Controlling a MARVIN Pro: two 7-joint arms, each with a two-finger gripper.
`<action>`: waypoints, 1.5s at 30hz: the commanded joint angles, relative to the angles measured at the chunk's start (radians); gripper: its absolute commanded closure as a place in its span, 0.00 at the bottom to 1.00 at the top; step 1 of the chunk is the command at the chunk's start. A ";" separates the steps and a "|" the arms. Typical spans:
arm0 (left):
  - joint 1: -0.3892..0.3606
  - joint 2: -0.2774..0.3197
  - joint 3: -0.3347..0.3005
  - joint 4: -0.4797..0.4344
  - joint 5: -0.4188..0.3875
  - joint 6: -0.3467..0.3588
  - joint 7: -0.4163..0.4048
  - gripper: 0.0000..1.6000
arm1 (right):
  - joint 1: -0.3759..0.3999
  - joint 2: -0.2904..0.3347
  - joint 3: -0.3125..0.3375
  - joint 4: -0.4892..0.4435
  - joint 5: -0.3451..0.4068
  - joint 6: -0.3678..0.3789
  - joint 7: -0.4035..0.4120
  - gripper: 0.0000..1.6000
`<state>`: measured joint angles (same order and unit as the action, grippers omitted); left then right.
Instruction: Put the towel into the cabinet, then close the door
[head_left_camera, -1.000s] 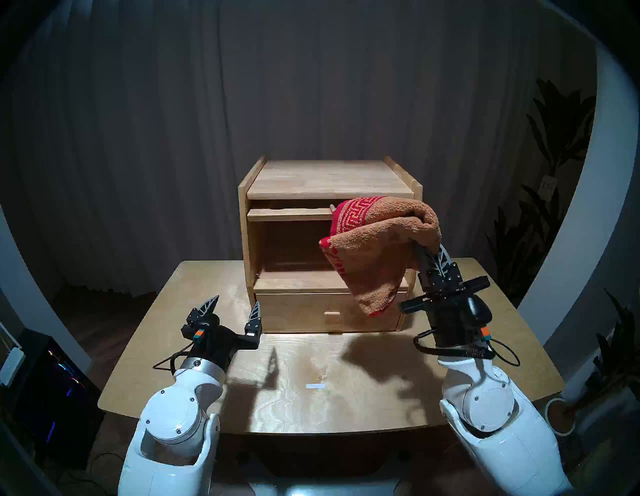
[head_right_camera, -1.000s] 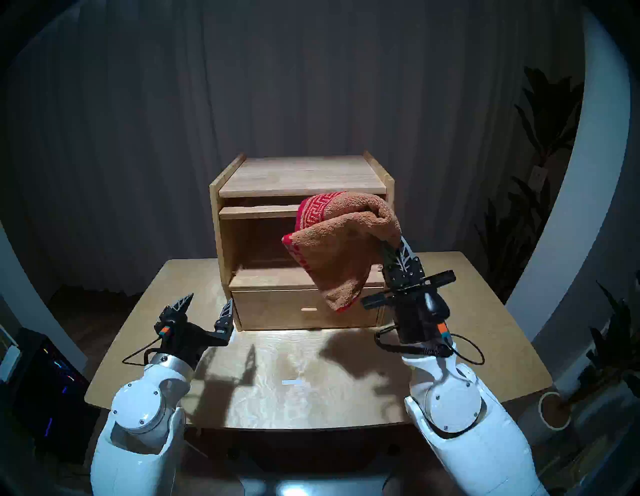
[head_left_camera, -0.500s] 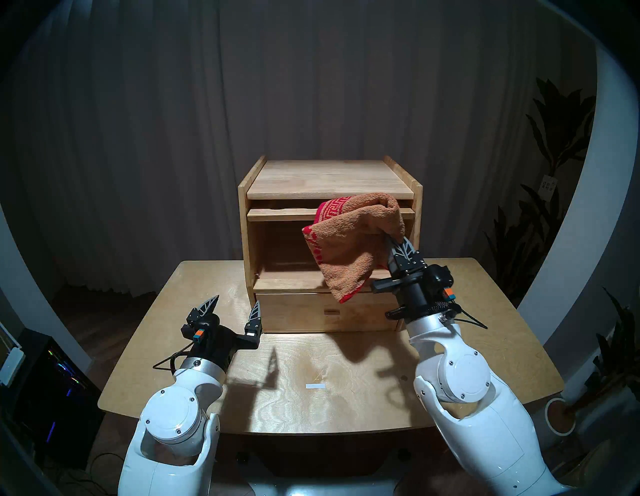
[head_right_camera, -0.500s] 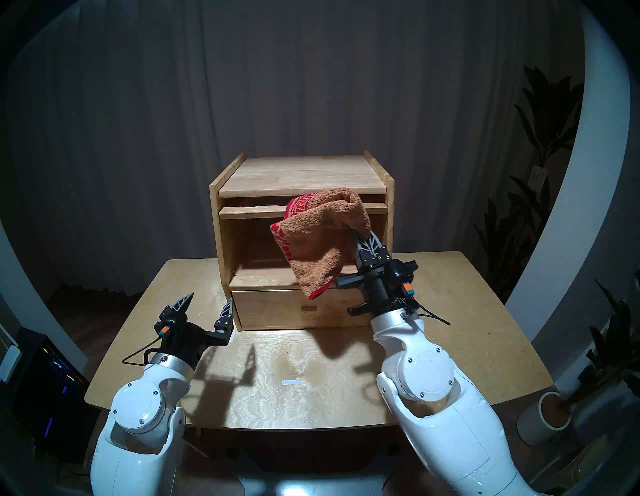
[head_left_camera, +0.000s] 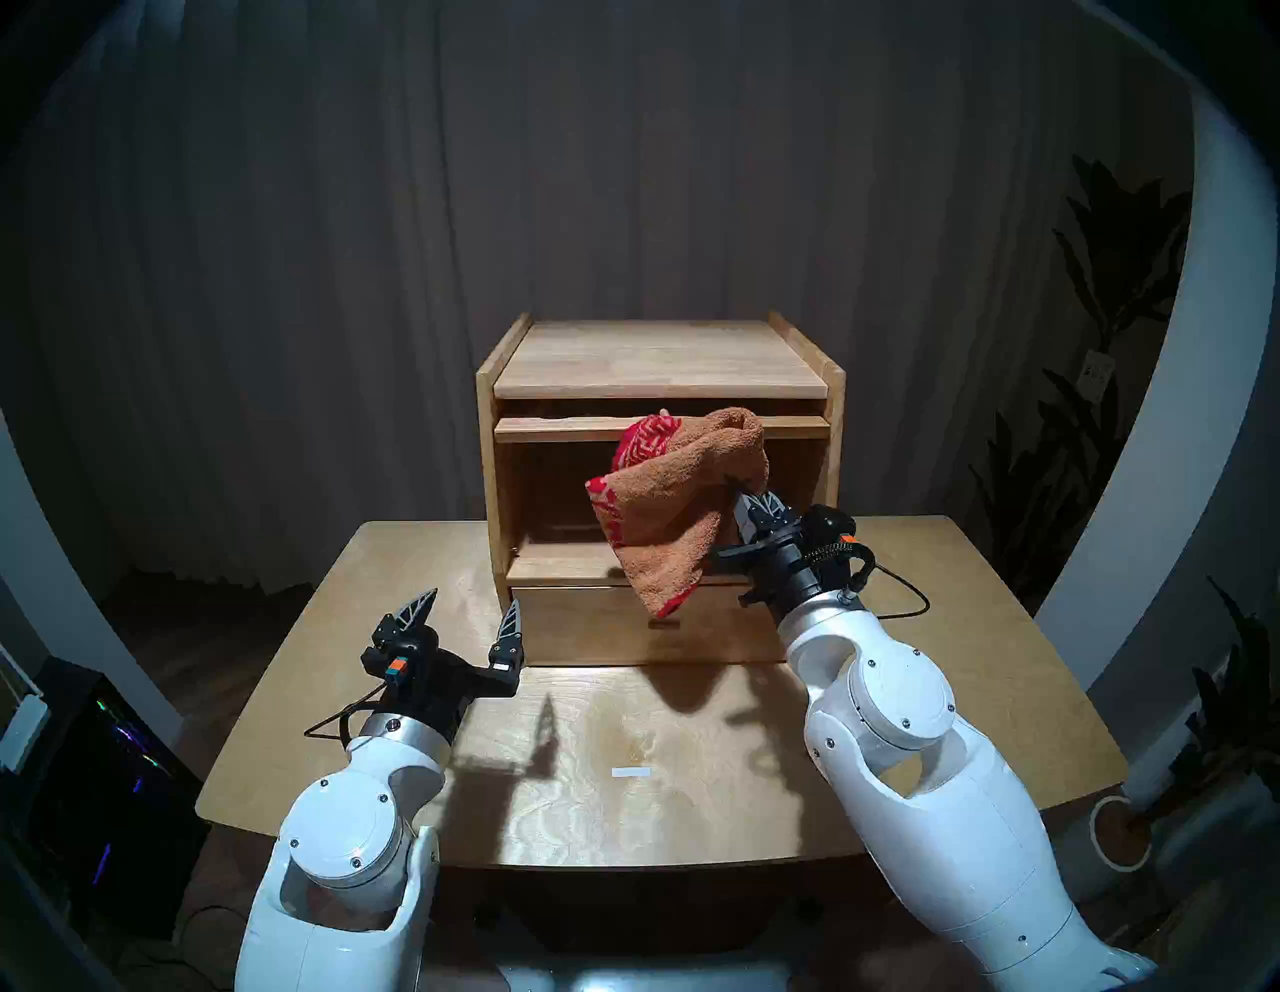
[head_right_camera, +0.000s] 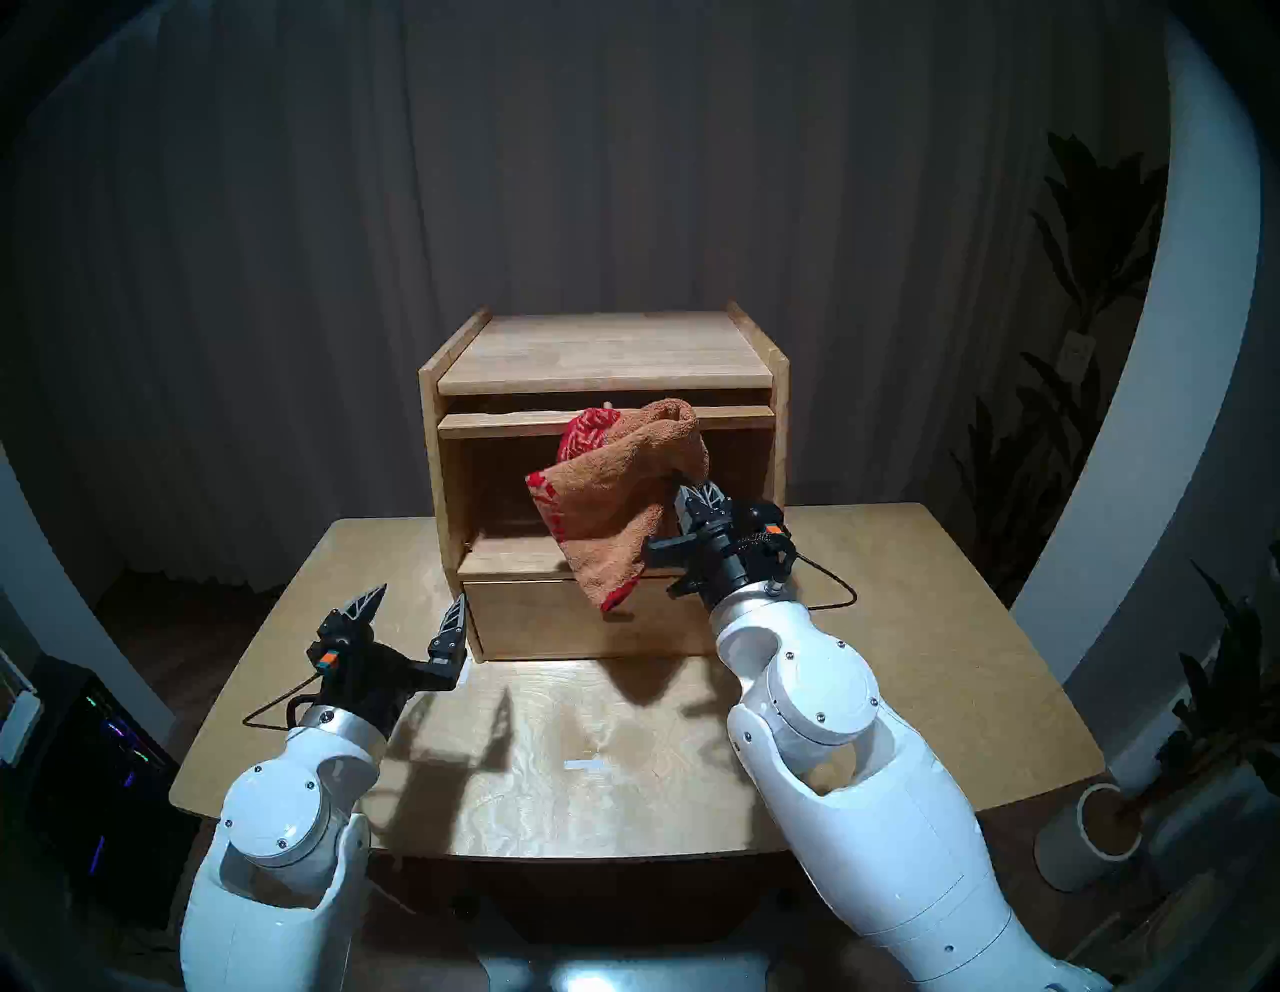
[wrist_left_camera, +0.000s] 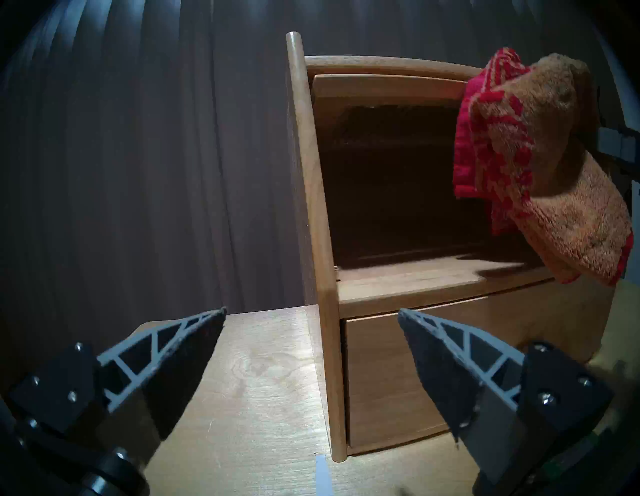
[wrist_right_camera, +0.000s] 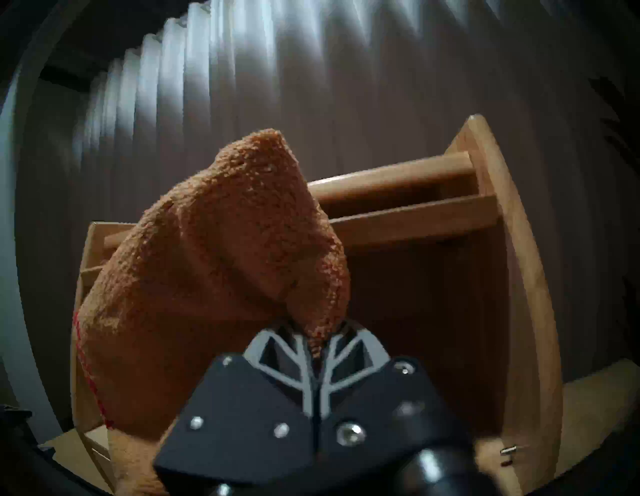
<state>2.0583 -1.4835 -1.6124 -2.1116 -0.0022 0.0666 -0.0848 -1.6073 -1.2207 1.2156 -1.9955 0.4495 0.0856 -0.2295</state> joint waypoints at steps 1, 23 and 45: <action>-0.002 -0.001 -0.002 -0.027 0.001 -0.005 0.002 0.00 | 0.098 0.016 0.015 -0.024 0.047 0.123 -0.041 1.00; -0.002 -0.001 -0.002 -0.026 0.000 -0.005 0.002 0.00 | 0.320 -0.142 -0.018 0.150 -0.055 0.378 0.020 1.00; 0.000 -0.002 -0.002 -0.030 0.001 -0.004 0.003 0.00 | 0.436 -0.153 -0.084 0.361 -0.177 0.251 0.044 1.00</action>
<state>2.0594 -1.4839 -1.6124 -2.1160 -0.0021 0.0668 -0.0846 -1.2128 -1.3628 1.1367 -1.6589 0.3085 0.4365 -0.1773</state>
